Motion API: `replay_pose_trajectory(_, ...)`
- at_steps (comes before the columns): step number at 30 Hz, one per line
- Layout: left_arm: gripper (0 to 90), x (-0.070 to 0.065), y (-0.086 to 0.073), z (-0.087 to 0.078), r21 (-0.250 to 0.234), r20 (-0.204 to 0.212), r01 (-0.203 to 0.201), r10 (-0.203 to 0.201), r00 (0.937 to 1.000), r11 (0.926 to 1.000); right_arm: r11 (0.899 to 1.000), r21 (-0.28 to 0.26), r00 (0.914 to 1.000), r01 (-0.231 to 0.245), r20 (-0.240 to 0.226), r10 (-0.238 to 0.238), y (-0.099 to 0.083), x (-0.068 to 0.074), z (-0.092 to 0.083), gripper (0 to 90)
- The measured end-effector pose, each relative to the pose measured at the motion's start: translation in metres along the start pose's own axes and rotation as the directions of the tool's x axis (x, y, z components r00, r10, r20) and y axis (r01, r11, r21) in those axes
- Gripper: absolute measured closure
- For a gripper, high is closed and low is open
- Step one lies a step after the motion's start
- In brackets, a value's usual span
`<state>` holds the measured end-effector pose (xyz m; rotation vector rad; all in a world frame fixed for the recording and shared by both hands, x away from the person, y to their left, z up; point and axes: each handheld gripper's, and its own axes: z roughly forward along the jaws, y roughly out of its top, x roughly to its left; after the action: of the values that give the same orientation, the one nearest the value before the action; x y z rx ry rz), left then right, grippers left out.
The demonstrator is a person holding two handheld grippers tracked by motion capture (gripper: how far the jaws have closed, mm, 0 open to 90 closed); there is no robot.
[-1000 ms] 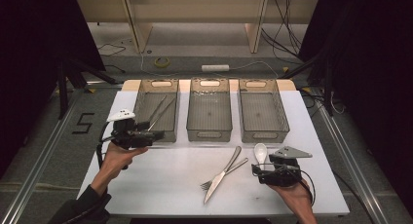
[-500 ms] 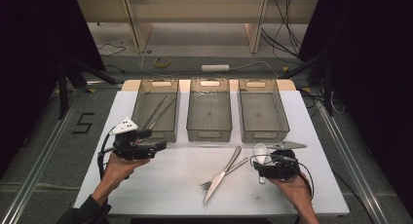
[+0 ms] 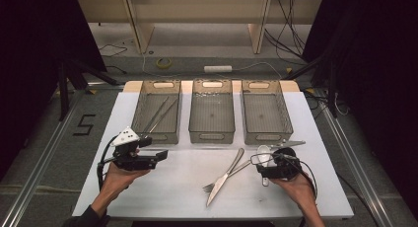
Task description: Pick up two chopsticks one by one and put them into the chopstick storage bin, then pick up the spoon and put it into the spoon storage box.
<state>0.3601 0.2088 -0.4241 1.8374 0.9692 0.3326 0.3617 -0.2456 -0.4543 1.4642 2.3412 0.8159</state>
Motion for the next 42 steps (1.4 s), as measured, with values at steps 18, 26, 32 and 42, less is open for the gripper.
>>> replay_pose_trajectory(18,16.5,-0.007,-0.004,-0.007,0.0,0.008,0.0,0.0,1.0,1.0,0.994,0.109,0.9998,0.017,0.011,-0.019,0.009,0.002,0.012,33.7)
replay_pose_trajectory(26,16.5,-0.014,-0.004,-0.006,-0.004,0.024,-0.02,0.02,0.9995,0.9998,0.987,0.16,0.9992,0.012,0.036,-0.018,0.009,0.003,0.016,39.1)
replay_pose_trajectory(32,16.5,-0.016,-0.005,-0.006,0.005,0.025,-0.038,0.038,0.999,0.9993,0.982,0.19,0.9987,0.014,0.046,-0.023,0.009,0.0,0.018,47.3)
replay_pose_trajectory(42,16.5,-0.017,-0.006,-0.007,0.002,0.026,-0.05,0.05,0.9984,0.9987,0.975,0.215,0.9951,0.062,0.062,-0.077,0.01,0.001,0.018,60.9)
